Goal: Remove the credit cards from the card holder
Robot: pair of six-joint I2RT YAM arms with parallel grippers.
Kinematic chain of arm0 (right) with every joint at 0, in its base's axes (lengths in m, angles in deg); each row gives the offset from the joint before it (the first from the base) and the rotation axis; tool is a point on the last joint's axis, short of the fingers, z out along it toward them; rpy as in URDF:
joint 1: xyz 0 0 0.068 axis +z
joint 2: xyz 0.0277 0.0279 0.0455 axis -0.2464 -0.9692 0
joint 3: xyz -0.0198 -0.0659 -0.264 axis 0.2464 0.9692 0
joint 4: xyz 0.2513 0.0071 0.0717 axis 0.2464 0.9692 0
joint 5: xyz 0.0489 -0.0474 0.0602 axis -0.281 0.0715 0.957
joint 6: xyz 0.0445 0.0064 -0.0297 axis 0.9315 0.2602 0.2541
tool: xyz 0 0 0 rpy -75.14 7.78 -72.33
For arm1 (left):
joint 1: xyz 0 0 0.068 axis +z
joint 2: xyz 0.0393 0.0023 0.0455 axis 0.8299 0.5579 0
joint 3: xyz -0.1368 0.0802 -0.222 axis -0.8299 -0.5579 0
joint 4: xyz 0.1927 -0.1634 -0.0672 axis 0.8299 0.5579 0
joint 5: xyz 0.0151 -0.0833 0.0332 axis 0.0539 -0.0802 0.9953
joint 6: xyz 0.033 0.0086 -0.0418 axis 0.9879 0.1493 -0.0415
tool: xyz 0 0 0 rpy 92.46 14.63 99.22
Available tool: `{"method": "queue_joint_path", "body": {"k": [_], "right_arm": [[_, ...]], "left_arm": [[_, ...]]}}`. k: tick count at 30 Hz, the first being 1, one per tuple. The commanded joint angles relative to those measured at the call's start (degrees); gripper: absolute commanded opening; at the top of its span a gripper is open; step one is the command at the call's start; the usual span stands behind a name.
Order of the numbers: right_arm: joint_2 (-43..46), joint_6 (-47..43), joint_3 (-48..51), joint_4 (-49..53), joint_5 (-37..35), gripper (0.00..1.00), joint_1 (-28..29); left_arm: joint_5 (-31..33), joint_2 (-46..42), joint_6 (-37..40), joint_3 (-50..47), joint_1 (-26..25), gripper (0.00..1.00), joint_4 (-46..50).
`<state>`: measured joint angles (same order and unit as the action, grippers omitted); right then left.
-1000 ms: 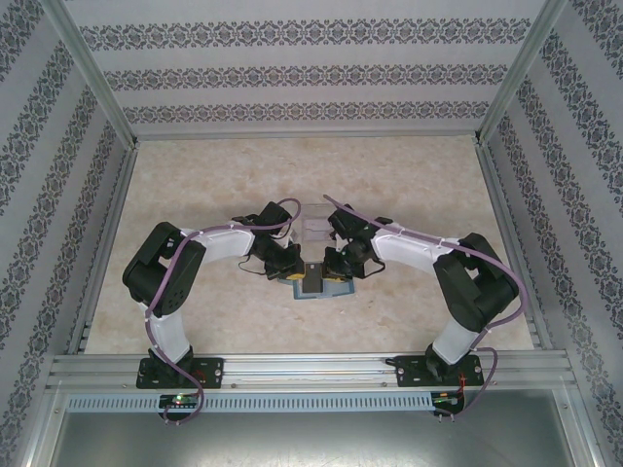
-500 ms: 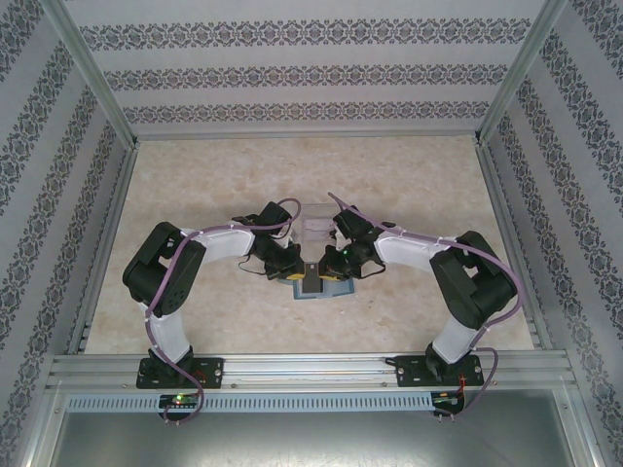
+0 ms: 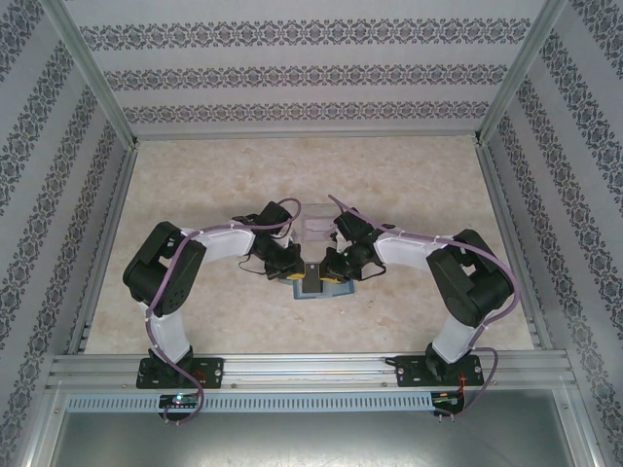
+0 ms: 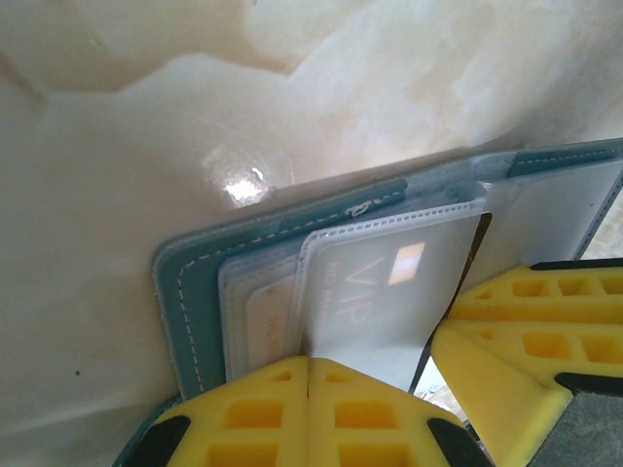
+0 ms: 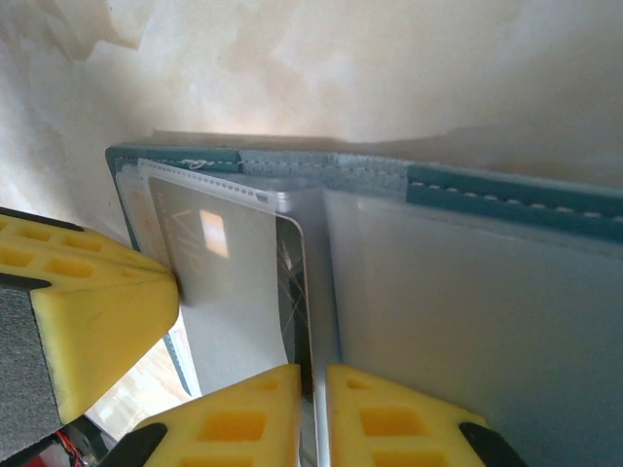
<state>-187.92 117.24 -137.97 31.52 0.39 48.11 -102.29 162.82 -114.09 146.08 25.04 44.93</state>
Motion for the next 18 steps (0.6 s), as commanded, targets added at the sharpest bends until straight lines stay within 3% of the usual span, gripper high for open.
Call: {"method": "queue_joint_path", "body": {"k": [1,10,18], "right_arm": [[0.80,-0.22,0.16,2.16,-1.80,0.16,-0.46],[2.69,-0.36,-0.76,3.67,-3.01,0.16,-0.45],[1.95,2.06,0.02,-2.46,2.80,0.20,0.05]], "left_arm": [[3.07,2.05,1.03,0.10,-0.29,0.00,3.53],[3.09,1.92,1.16,0.17,-0.24,0.00,3.70],[2.89,2.17,1.05,0.16,-0.33,0.00,3.51]]}}
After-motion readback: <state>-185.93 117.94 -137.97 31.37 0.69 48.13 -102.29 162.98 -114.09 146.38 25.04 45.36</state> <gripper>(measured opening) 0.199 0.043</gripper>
